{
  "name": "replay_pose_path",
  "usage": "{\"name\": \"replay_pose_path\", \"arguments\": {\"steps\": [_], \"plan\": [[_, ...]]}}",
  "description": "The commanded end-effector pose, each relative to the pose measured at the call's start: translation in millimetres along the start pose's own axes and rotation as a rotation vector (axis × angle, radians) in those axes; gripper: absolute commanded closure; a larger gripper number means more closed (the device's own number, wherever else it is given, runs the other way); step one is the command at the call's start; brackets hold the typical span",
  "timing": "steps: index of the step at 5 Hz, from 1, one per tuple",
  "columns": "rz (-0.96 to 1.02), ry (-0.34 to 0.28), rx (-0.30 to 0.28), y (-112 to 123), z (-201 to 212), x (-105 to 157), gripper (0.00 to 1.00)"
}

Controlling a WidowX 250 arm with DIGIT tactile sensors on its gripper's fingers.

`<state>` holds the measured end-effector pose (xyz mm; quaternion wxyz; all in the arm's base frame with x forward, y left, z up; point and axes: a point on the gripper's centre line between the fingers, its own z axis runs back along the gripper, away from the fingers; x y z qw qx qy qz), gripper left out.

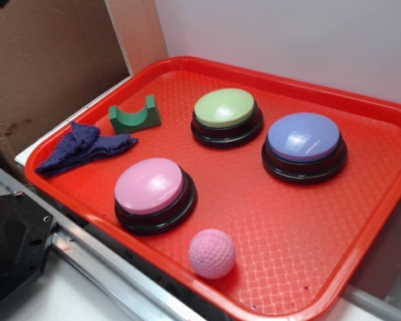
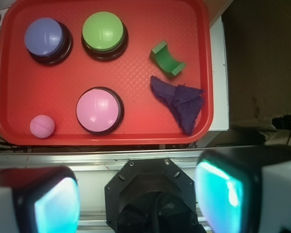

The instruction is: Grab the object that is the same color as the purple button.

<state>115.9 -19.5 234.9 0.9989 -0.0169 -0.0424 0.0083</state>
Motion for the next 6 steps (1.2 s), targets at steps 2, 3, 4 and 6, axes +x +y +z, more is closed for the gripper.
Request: {"name": "replay_pose_path", "arguments": {"steps": [2,3,4,6], "plan": [[-0.081,-0.046,0.033,7,-21,9,0.00],[-0.114,-0.051,0.057,21,-43,17,0.00],[-0.167,-0.076,0.028,39,-79,28,0.00],[-0.174,-0.125,0.010,71,-142,37,0.00]]}}
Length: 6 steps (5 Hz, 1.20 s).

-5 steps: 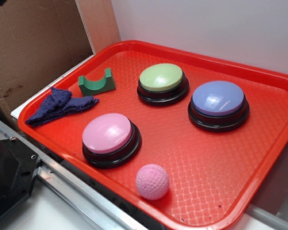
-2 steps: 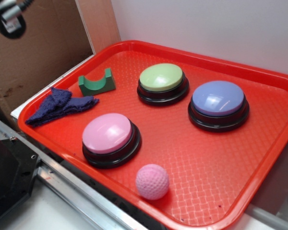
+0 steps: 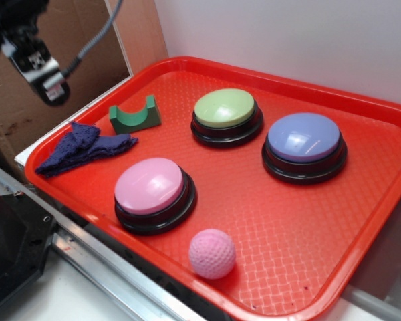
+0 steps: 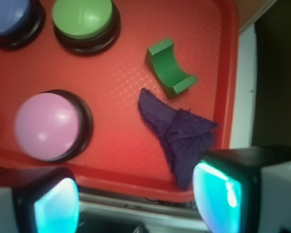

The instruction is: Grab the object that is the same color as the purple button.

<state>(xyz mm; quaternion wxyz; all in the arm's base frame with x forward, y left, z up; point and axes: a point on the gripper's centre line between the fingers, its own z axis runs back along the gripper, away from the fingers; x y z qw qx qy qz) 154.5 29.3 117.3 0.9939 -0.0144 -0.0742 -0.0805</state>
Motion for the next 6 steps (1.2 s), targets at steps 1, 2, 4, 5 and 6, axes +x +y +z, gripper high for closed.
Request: {"name": "replay_pose_path", "arguments": {"steps": [1,2,4,5,6], "plan": [[-0.074,-0.103,-0.017,28,-42,4,0.00],[-0.222,-0.104,0.029,33,-60,5,0.00],[-0.370,-0.082,0.026,38,-90,4,0.00],[-0.392,-0.047,0.033,43,-100,3,0.00],[-0.396,-0.034,0.018,45,-107,2,0.00]]}}
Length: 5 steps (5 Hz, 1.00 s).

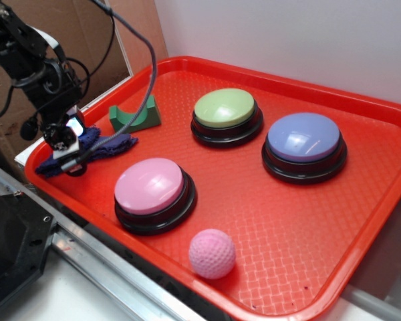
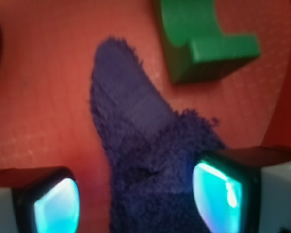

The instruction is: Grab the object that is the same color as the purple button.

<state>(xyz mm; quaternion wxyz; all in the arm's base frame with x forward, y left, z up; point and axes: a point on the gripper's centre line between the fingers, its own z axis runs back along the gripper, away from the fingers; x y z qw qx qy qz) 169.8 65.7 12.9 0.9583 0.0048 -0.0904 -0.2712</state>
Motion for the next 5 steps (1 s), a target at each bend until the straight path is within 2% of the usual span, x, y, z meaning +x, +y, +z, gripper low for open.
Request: {"name": "replay_pose_path", "arguments": {"steps": [1,2,4,5], "plan": [[0.012,0.036,0.025,9.2,-7.5,4.1,0.86],[0.031,0.053,0.022,12.1,-11.1,1.4,1.00],[0.059,0.078,0.024,14.0,-12.5,-1.0,1.00],[0.079,0.090,0.044,14.6,-7.9,0.0,1.00]]}}
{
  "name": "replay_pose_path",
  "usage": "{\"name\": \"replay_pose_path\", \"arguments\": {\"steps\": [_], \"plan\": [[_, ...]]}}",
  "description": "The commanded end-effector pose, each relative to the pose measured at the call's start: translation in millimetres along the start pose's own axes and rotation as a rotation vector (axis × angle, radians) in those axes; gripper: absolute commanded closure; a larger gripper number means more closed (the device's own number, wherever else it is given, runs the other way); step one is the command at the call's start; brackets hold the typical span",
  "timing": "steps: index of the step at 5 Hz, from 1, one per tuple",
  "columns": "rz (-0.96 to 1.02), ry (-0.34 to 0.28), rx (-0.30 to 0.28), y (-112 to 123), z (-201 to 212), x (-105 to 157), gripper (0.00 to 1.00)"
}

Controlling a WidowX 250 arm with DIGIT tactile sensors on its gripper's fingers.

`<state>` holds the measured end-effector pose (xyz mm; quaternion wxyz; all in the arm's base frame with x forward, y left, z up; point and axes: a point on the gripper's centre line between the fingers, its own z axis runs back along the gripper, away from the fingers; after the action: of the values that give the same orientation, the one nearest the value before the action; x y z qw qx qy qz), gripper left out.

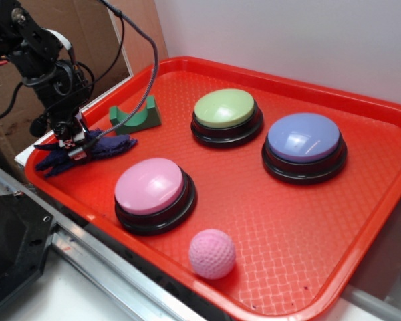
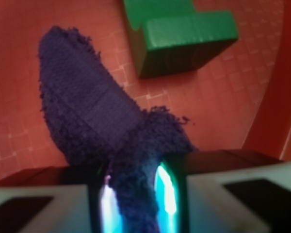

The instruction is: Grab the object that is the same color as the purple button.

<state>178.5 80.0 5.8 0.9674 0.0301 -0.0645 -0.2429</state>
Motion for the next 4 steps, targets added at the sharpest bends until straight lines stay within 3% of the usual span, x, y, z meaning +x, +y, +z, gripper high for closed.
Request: {"name": "replay_pose_path", "arguments": {"steps": [1,2,3,4], "plan": [[0.091,0.042,0.023,-5,18,5,1.00],[0.214,0.010,-0.039,-7,37,10,1.00],[0.324,0.097,0.002,-12,54,22,1.00],[0.363,0.101,-0.063,-31,84,51,1.00]]}}
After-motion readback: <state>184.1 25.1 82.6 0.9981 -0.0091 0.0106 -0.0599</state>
